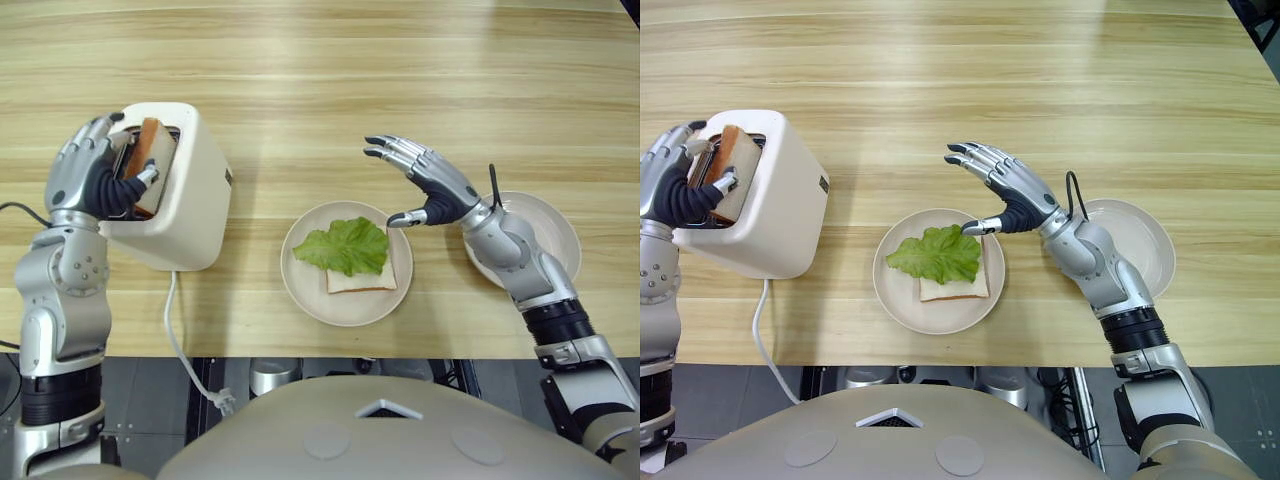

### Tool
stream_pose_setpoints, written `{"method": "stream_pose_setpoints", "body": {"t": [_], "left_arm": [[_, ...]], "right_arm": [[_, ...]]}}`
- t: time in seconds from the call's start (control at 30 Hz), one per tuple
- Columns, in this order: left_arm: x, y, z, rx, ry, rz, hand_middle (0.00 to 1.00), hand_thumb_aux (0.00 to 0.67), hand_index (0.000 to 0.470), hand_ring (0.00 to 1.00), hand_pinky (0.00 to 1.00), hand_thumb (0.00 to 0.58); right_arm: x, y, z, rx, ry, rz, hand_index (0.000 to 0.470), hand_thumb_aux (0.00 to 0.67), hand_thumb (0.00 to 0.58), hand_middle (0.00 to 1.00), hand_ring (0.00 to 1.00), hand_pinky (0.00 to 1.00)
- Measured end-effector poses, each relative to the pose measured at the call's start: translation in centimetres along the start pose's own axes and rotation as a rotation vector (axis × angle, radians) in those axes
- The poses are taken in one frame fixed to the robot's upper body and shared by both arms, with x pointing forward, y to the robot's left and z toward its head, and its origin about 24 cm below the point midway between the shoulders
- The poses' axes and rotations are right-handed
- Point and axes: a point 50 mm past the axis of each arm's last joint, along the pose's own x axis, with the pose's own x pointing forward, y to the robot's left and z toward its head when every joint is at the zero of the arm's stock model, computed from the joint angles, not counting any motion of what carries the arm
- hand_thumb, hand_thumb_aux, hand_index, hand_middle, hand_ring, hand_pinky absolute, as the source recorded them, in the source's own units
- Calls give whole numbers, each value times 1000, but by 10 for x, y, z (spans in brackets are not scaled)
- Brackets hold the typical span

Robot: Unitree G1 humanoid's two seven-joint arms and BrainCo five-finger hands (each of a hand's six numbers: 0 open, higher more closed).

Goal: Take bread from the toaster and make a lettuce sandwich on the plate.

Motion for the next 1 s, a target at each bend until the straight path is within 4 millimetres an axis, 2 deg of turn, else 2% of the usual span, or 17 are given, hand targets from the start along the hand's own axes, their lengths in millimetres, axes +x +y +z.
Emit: {"method": "stream_pose_setpoints", "body": {"t": [0.03,0.17,0.33,0.37,0.43,0.5,0.6,0.77,0.9,1.0], "left_arm": [[3,7,3,-1,-24,29,1000,670,460,1000,1000,580],[10,37,22,-36,-138,156,1000,670,460,1000,1000,580],[9,87,68,-150,-421,348,1000,670,460,1000,1000,580],[9,92,76,-191,-477,346,1000,670,460,1000,1000,580],[11,90,94,-269,-589,279,1000,670,460,1000,1000,580],[16,72,114,-407,-693,135,1000,670,460,1000,1000,580],[24,32,136,-547,-777,-140,1000,670,460,1000,1000,580],[43,-20,142,-652,-752,-486,1000,670,460,1000,1000,580],[48,-62,146,-683,-723,-762,1000,670,460,1000,1000,580],[52,-84,151,-661,-719,-914,1000,670,460,1000,1000,580]], "right_arm": [[0,0,-1,0,3,-9,0,0,0,0,0,0],[0,-5,-4,-6,9,-58,0,0,0,0,0,0],[3,-27,-1,-7,-55,-203,0,0,0,0,0,0],[1,-33,-1,-2,-68,-241,0,0,0,0,0,0],[-1,-42,2,7,-111,-298,0,0,0,0,0,0],[-5,-50,6,20,-168,-350,0,0,0,0,0,0],[-10,-59,18,30,-274,-410,0,0,0,0,0,0],[-20,-61,26,38,-344,-392,0,0,0,0,0,0],[-24,-61,30,36,-373,-332,0,0,0,0,0,0],[-25,-51,33,51,-395,-220,0,0,0,0,0,0]]}}
